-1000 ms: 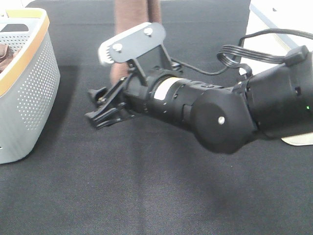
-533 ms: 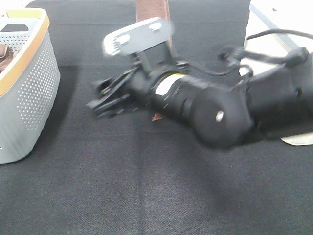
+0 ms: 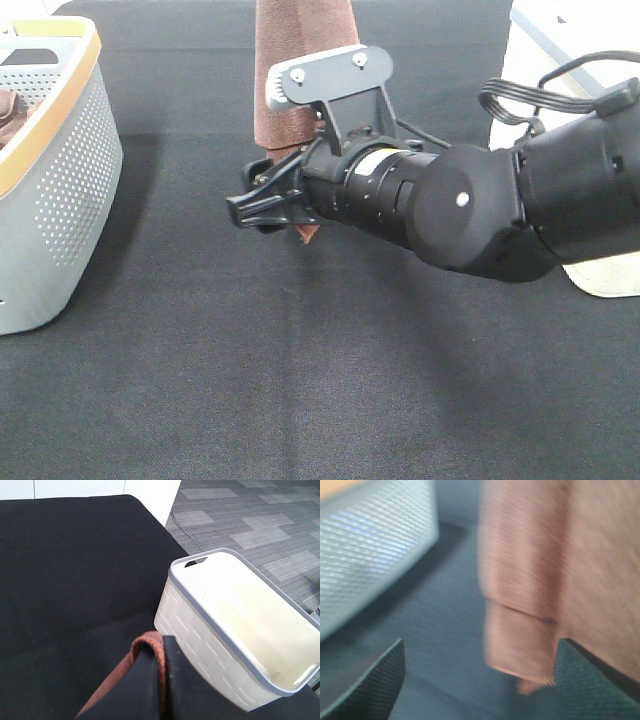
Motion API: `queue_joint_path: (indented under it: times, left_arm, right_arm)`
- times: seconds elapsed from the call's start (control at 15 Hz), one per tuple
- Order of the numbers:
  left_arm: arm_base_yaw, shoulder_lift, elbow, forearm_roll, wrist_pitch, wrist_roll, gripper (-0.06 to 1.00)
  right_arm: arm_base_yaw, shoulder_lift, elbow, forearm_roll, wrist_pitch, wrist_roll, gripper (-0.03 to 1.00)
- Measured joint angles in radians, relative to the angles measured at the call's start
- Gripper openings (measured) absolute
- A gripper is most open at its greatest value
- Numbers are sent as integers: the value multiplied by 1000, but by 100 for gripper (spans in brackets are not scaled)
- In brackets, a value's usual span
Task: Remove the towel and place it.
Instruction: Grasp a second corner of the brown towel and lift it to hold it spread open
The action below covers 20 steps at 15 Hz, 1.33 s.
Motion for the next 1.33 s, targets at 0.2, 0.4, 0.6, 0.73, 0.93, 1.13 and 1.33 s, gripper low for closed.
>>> queue_joint_path:
  times: [0.2,0.4,0.6,0.73,0.93,1.13,1.33]
  left_arm:
    - [0,-1,0,0,1,0,0]
    - [0,-2,0,4,1,0,0]
    - [0,-2,0,27,1,0,0]
    - [-1,-2,0,31,1,0,0]
    - [-1,-2,0,60,1,0,0]
    - [-1,-2,0,60,2,0,0]
    - [-1,-2,0,60,2,0,0]
  right_arm:
    - [0,0,0,155,-25,-153,77]
    - [0,0,0,258,-52,-233,77]
    - [0,0,0,375,-86,-320,77]
    - [0,0,0,388,-92,-337,77]
    - [0,0,0,435,-140,-345,77]
    - [0,0,0,435,-168,-345,77]
    - [0,0,0,450,-196,-348,72]
